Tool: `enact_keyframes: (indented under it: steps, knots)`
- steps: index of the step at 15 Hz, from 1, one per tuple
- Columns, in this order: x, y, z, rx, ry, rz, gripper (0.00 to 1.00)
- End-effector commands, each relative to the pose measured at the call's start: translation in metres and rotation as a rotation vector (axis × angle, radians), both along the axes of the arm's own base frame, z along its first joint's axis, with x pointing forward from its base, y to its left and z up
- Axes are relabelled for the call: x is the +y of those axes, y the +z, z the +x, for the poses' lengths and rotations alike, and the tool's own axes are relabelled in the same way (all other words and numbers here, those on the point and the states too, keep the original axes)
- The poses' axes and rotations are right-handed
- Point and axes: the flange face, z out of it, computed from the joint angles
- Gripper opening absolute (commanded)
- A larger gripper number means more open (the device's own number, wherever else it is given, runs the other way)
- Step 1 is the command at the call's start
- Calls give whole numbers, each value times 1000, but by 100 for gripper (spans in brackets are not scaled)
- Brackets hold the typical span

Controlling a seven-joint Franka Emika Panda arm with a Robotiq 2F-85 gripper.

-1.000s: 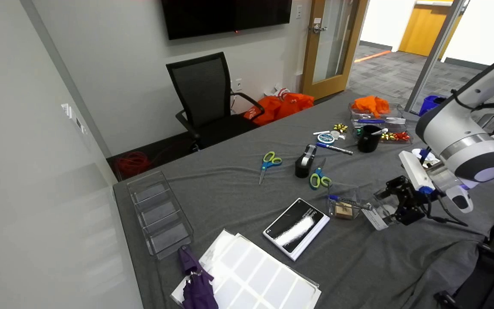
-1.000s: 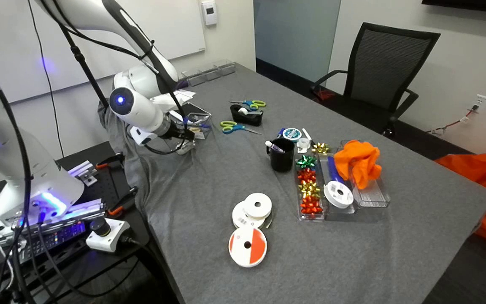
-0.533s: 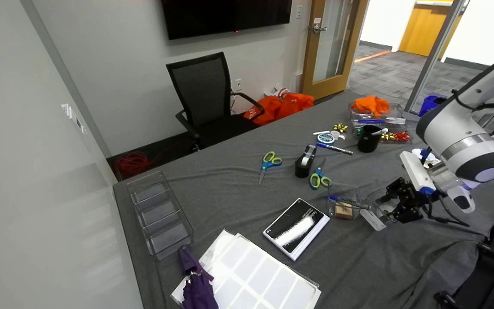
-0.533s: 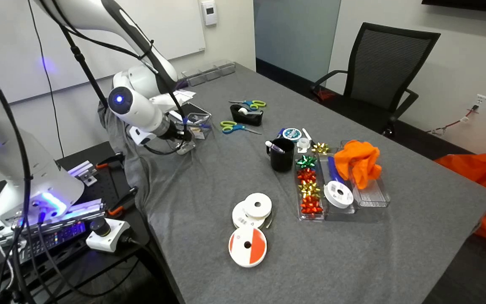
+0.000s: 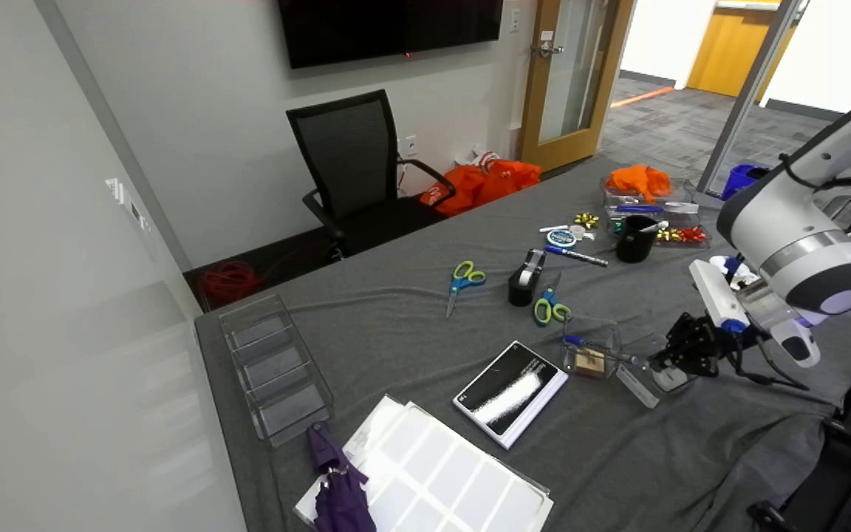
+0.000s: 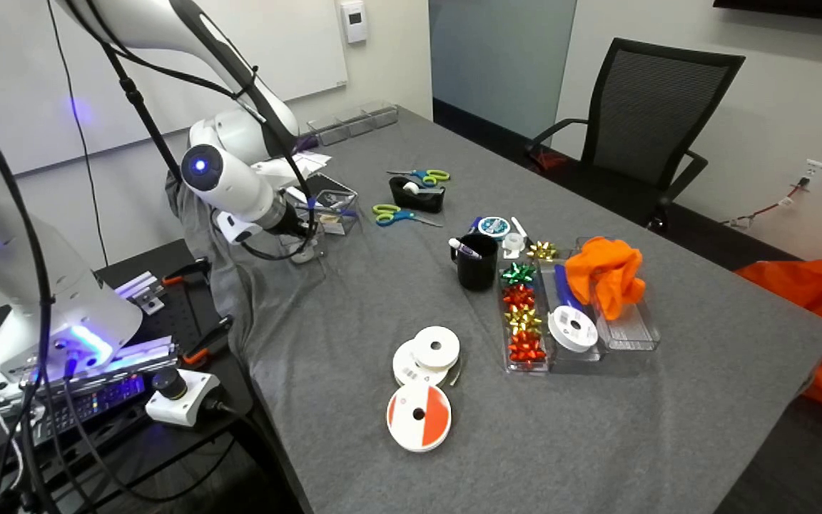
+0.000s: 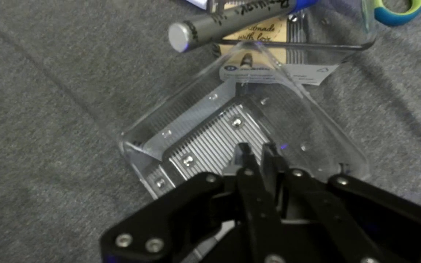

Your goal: Put the sellotape in the clear container at the front of the table.

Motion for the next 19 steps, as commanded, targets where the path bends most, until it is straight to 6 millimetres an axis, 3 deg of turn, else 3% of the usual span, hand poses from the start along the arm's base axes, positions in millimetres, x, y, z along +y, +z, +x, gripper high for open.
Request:
enact_keyframes:
  steps: [1, 6, 13, 14, 17, 19]
  knots:
    - [7, 11, -5, 6, -16, 8, 0]
    - [12, 23, -11, 36, -21, 31, 0]
    - [2, 69, -28, 86, 11, 74, 0]
    - [-2, 68, -2, 89, 18, 78, 0]
    - [-18, 91, 6, 86, 59, 99, 0]
    - [-29, 104, -5, 90, 91, 119, 0]
